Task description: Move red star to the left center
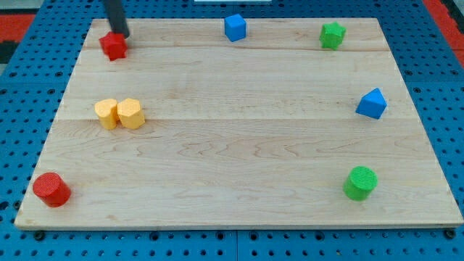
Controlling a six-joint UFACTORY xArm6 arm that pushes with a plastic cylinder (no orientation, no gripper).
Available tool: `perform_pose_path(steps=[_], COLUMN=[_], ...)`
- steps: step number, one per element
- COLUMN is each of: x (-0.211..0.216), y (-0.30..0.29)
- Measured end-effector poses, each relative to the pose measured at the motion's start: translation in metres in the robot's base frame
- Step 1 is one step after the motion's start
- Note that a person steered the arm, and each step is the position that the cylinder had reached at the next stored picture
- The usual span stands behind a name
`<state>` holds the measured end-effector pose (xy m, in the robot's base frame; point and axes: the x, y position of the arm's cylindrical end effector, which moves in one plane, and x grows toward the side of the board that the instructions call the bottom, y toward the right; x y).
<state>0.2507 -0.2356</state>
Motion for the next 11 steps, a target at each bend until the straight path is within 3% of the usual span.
perform_pose_path(steps=[1, 2, 3, 4, 6, 7, 9, 10, 11], x=[0.039, 0.062, 0.010, 0.001, 0.139, 0.171, 0.076, 0.128, 0.184], y=[-0.045, -0.047, -0.040, 0.018, -0.009, -0.009, -0.027, -0.050, -0.026])
